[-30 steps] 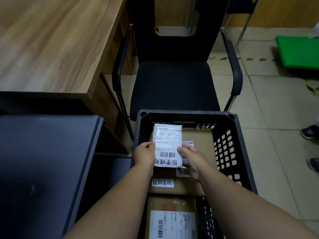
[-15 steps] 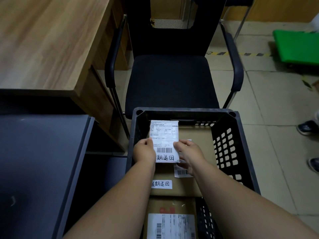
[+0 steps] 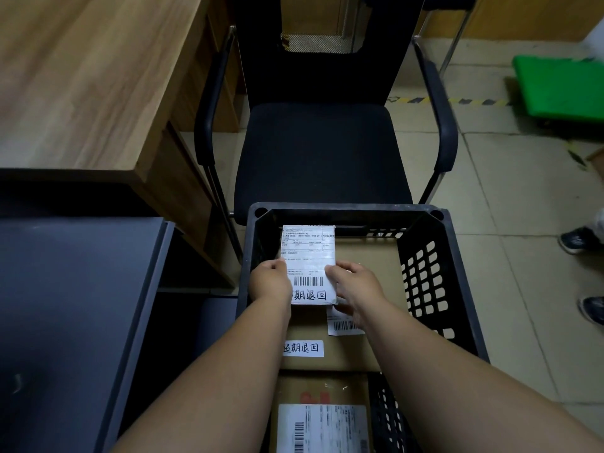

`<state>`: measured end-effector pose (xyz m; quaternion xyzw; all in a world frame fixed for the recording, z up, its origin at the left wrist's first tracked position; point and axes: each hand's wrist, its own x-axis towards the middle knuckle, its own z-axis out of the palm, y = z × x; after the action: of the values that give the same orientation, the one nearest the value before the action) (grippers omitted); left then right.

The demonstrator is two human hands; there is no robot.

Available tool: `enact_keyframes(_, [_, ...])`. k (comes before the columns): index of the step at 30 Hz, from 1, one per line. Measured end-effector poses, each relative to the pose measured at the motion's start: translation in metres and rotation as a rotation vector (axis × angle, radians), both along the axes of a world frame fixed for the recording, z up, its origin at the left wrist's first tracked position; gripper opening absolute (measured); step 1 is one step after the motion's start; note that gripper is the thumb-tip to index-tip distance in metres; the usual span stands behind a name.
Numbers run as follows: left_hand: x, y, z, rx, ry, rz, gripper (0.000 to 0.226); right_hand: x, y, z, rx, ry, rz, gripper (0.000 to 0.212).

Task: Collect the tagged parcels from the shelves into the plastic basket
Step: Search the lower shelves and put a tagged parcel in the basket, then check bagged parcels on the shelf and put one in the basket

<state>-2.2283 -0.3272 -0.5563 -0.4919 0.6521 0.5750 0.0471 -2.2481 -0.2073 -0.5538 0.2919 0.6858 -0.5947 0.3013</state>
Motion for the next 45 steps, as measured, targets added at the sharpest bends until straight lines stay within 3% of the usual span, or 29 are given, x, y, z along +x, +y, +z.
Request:
enact_keyframes(5, [0.001,-0.006,0.008,-0.194,-0.022,-0.122,0.028,-0.002,0.002,0.009,0.169,0.109,0.085,0.045])
enact_keyframes(12, [0.008,-0.004,0.049,-0.803,-0.015,-0.62,0.031,-0.001,0.005,0.055,0.782,0.469,0.571,0.041])
enact_keyframes(17, [0.014,-0.006,0.089,-1.175,-0.022,-0.86,0.032,0.006,0.008,0.091,0.985,0.685,0.712,0.036])
enact_keyframes(23, [0.028,0.006,0.133,-1.263,-0.015,-0.892,0.034,0.023,0.017,0.127,1.019,0.764,0.742,0.033])
enact_keyframes(32, [0.085,0.048,0.194,-1.271,-0.069,-0.761,0.033,0.067,0.051,0.182,0.978,0.85,0.781,0.033])
enact_keyframes(45, [0.295,0.136,0.288,-1.28,-0.246,-0.398,0.032,0.215,0.125,0.272,0.824,1.163,1.0,0.032])
